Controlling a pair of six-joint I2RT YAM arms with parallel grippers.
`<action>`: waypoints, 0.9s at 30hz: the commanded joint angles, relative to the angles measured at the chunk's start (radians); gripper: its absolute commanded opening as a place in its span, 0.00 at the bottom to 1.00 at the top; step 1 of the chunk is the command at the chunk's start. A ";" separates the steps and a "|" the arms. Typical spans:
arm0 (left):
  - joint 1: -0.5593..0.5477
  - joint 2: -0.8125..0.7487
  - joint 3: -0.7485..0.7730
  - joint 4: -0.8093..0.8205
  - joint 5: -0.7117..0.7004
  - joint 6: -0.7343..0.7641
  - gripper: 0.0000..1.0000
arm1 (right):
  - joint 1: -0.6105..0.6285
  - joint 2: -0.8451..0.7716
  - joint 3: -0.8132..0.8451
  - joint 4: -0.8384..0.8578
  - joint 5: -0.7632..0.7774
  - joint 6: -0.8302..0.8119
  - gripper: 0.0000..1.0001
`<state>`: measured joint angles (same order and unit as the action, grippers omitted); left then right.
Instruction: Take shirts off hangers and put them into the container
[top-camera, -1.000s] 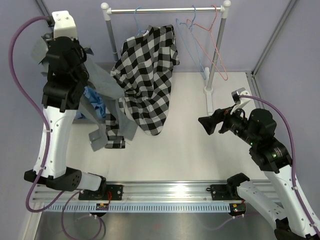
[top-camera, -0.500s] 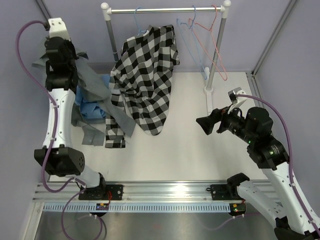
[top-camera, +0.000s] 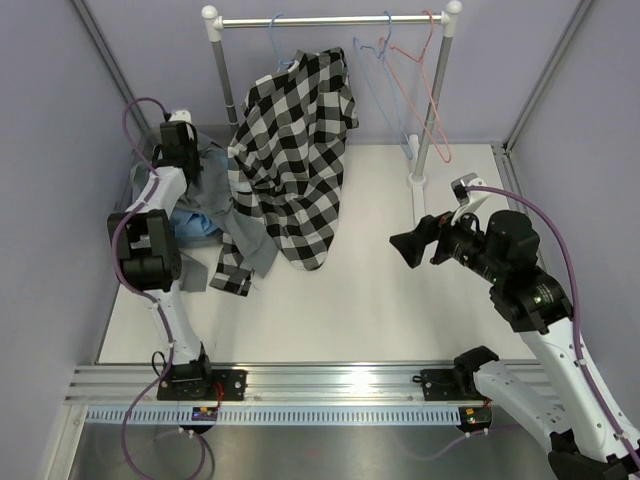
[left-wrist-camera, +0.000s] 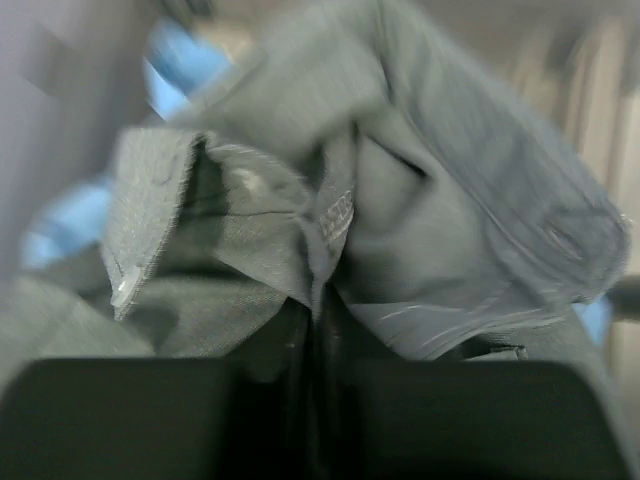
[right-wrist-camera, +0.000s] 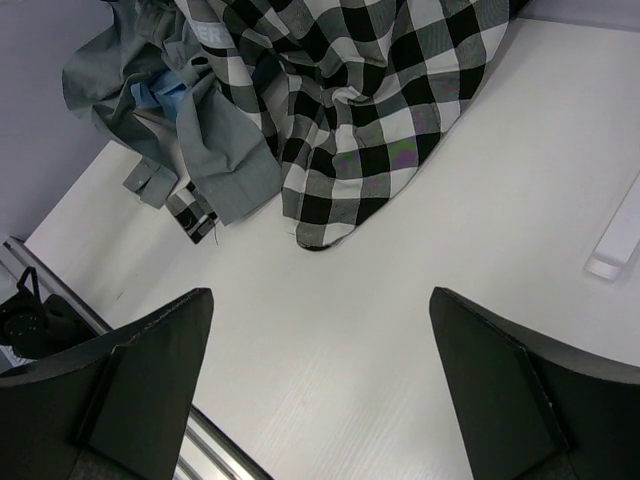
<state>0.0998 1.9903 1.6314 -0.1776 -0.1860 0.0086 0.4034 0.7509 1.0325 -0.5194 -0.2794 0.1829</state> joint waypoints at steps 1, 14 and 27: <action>0.012 0.022 0.038 -0.011 0.028 -0.081 0.17 | 0.008 0.007 0.003 0.024 0.008 -0.005 0.99; -0.031 -0.476 -0.028 -0.192 0.046 -0.294 0.99 | 0.012 -0.024 -0.005 0.045 -0.023 0.009 1.00; -0.420 -0.860 -0.640 -0.298 -0.056 -0.663 0.98 | 0.023 -0.073 -0.005 0.038 -0.010 0.007 0.99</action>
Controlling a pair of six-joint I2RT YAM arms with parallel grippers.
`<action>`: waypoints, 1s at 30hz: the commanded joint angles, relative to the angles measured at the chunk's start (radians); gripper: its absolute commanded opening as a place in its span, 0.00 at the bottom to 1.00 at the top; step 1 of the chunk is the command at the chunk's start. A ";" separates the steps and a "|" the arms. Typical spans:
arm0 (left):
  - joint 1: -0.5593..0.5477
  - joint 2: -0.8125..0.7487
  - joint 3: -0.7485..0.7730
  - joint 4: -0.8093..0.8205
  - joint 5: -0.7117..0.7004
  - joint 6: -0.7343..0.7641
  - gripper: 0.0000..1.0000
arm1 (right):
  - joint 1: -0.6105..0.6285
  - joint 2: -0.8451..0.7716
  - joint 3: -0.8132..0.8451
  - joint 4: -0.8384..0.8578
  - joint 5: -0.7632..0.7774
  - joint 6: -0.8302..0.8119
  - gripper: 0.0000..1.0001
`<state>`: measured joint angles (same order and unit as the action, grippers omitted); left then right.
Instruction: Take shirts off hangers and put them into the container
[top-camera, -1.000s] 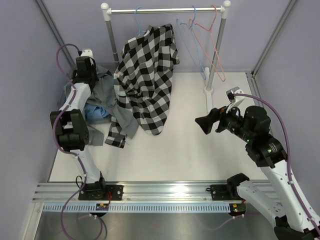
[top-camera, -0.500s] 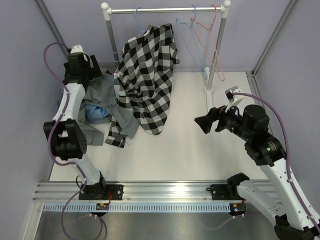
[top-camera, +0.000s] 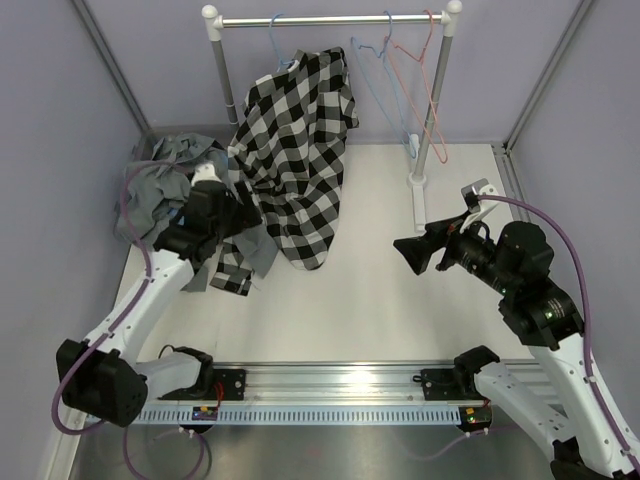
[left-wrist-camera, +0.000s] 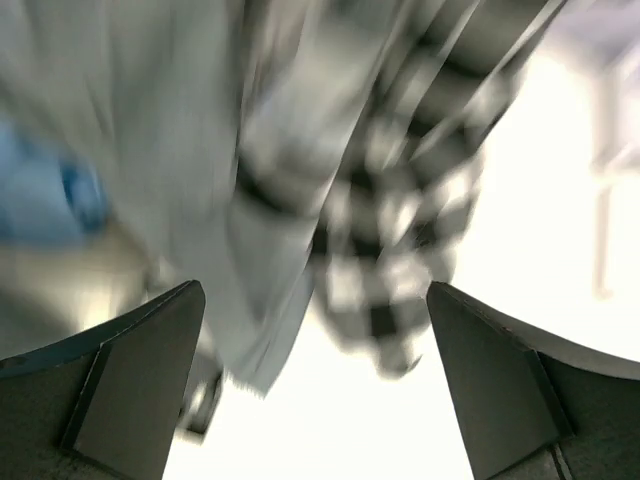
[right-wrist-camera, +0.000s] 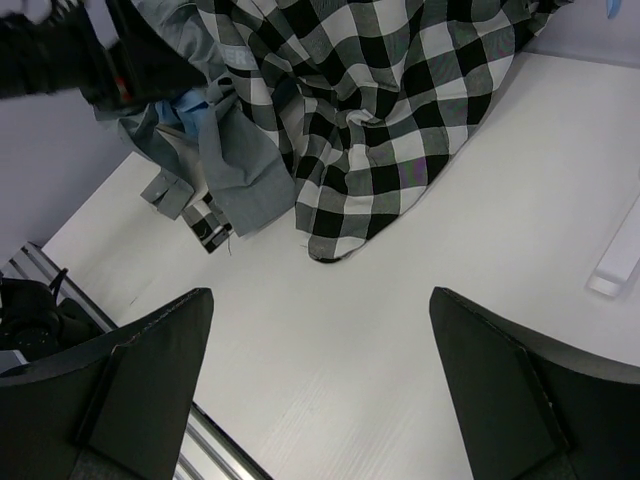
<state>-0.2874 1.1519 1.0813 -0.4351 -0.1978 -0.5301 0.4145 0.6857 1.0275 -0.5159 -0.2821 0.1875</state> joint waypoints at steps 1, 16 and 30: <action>-0.044 -0.020 -0.106 -0.040 -0.076 -0.123 0.98 | 0.013 -0.008 0.000 0.039 -0.008 0.006 1.00; -0.049 0.212 -0.152 0.030 -0.173 -0.093 0.52 | 0.015 -0.003 0.000 0.033 0.004 0.003 0.99; 0.037 0.026 0.075 -0.180 -0.412 0.162 0.00 | 0.017 -0.003 0.000 0.037 0.001 0.003 0.99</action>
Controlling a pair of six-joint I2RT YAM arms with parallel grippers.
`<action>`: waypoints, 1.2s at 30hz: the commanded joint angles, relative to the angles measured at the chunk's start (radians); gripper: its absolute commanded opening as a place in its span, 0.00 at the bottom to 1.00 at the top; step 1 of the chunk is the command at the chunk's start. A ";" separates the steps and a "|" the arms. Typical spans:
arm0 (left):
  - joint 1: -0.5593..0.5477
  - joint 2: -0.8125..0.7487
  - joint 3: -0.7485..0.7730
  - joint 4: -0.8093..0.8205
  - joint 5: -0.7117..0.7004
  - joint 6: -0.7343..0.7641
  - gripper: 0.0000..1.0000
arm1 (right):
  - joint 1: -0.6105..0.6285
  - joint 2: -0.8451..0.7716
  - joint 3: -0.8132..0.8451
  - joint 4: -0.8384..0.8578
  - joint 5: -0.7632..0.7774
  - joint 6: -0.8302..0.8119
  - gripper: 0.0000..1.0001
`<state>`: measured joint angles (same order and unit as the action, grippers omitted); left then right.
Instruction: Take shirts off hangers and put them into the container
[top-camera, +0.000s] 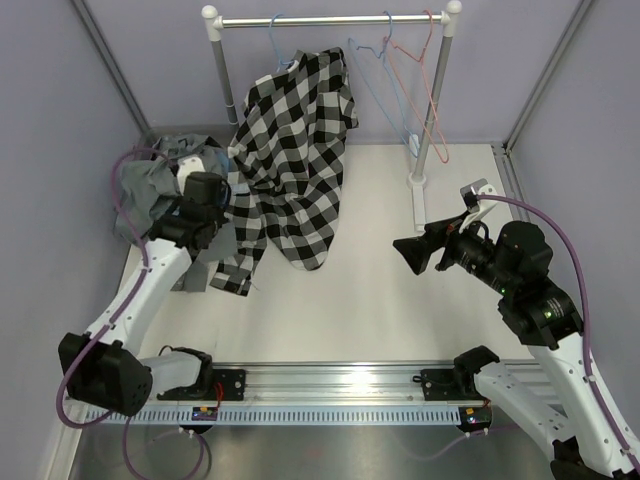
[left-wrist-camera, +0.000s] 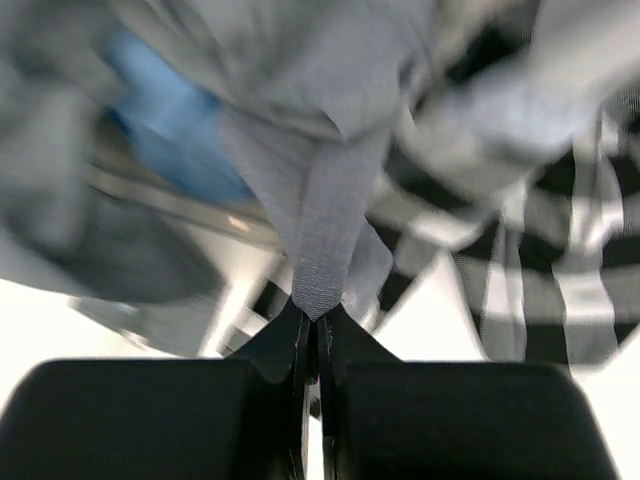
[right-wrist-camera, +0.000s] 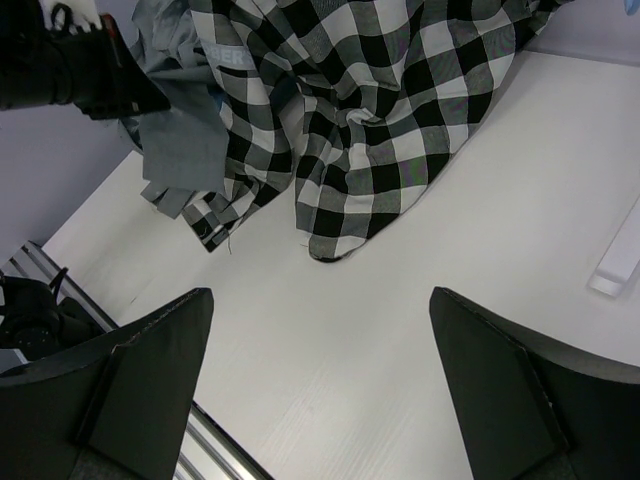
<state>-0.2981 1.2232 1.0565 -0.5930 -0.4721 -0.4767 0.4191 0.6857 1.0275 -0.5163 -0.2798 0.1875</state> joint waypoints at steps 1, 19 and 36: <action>0.091 -0.042 0.150 -0.022 -0.146 0.133 0.00 | 0.012 -0.002 0.000 0.038 -0.001 0.001 0.99; 0.370 0.672 0.642 0.099 0.012 0.219 0.01 | 0.020 0.038 0.002 0.025 0.031 -0.008 0.99; 0.376 0.523 0.596 0.032 0.135 0.165 0.75 | 0.024 0.012 -0.004 0.036 0.013 0.003 0.99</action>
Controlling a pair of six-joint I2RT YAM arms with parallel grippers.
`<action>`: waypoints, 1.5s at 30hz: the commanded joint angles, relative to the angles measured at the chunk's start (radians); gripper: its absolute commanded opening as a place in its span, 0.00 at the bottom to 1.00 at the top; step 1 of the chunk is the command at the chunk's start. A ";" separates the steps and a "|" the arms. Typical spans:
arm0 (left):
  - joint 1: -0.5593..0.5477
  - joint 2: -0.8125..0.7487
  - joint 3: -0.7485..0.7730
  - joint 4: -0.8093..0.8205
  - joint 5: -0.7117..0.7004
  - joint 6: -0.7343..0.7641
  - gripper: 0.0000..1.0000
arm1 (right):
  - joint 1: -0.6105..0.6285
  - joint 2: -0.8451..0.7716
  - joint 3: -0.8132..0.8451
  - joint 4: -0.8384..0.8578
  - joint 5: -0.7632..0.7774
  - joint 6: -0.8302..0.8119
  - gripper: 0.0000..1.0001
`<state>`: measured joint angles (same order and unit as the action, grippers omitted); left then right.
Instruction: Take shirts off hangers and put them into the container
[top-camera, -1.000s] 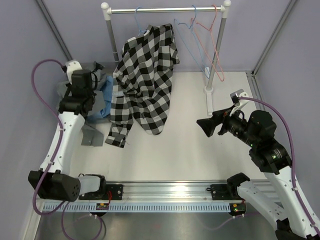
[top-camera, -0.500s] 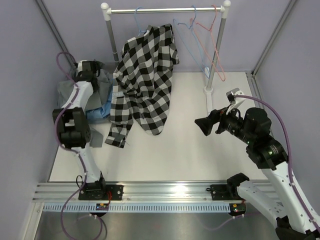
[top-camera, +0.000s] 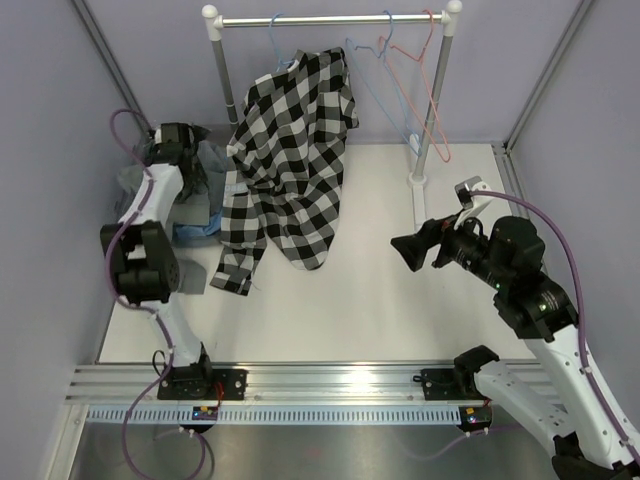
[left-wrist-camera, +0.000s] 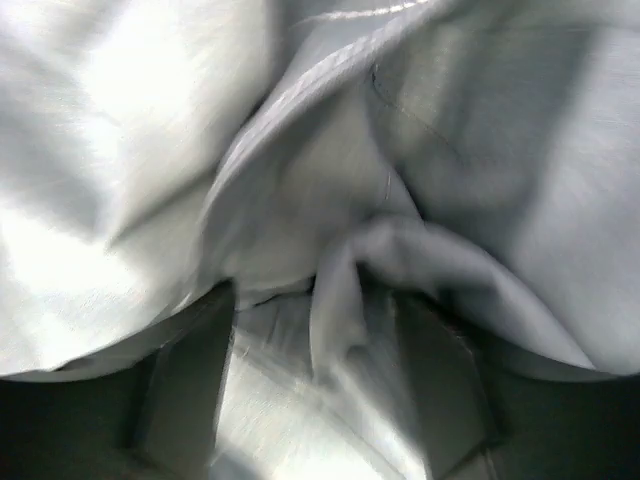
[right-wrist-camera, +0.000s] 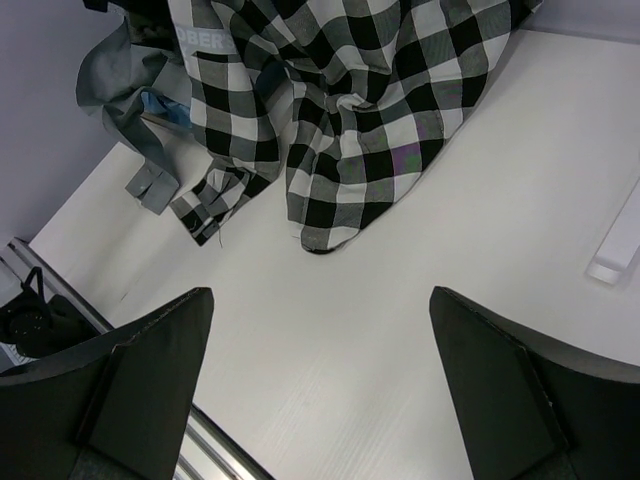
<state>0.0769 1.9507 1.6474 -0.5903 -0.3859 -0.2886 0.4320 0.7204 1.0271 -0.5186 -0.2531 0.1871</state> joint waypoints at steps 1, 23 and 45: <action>0.003 -0.248 -0.009 0.030 0.050 -0.029 0.80 | 0.011 -0.030 -0.002 0.037 -0.017 0.002 1.00; 0.003 -0.909 -0.782 0.020 0.019 -0.196 0.96 | 0.053 -0.102 0.001 0.042 -0.029 0.009 0.99; 0.070 -0.711 -0.735 0.047 -0.036 -0.118 0.05 | 0.077 -0.142 0.004 0.031 -0.008 0.000 0.99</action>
<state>0.1425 1.2808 0.8646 -0.5781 -0.3988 -0.4294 0.4908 0.5919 1.0260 -0.5133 -0.2726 0.1905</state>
